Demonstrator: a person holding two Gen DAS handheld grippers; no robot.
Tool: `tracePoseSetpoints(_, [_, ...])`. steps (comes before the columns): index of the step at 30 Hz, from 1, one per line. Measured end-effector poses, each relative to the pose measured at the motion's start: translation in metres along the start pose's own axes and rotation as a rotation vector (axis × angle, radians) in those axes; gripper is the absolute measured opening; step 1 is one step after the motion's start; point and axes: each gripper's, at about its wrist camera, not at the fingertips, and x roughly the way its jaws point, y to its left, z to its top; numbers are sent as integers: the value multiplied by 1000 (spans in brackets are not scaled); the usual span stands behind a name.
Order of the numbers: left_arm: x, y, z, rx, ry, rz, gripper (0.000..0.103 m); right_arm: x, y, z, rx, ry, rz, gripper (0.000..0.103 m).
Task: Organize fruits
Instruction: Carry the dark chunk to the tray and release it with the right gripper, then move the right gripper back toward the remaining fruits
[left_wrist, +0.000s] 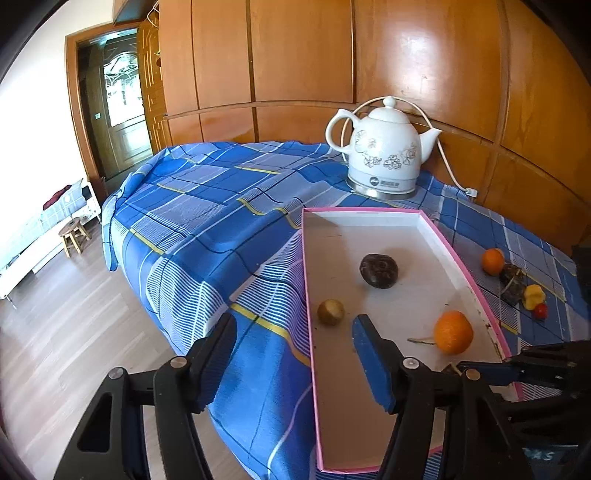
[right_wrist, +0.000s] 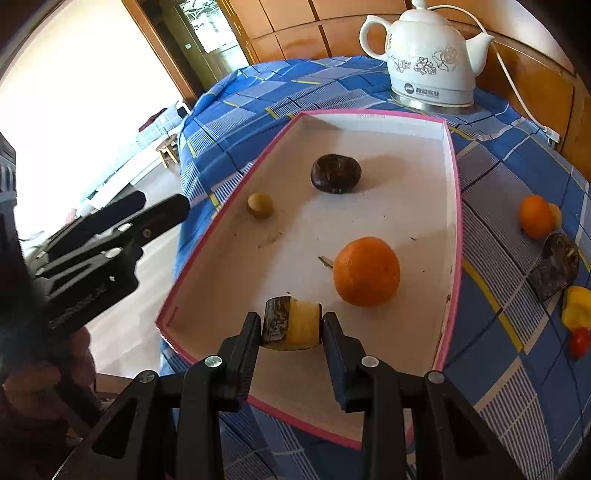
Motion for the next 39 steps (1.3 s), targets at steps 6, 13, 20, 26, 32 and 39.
tracePoseSetpoints(6, [-2, -5, -1, 9, 0, -11, 66, -9, -1, -1, -1, -30, -43, 39])
tracePoseSetpoints(13, [-4, -8, -2, 14, -5, -18, 66, -37, 5, 2, -13, -149, -209, 39])
tracePoseSetpoints(20, [-7, -14, -1, 28, -8, -21, 66, -72, -6, 2, 55, -268, -478, 39])
tracePoseSetpoints(26, [-11, -28, 1, 59, -17, -41, 66, -104, -22, 1, 113, -356, -617, 39])
tracePoseSetpoints(32, [-14, -46, 3, 98, -21, -62, 67, -125, -31, -2, 143, -413, -664, 39])
tracePoseSetpoints(39, [-16, -65, 5, 139, -22, -86, 67, -134, -40, -8, 169, -432, -664, 39])
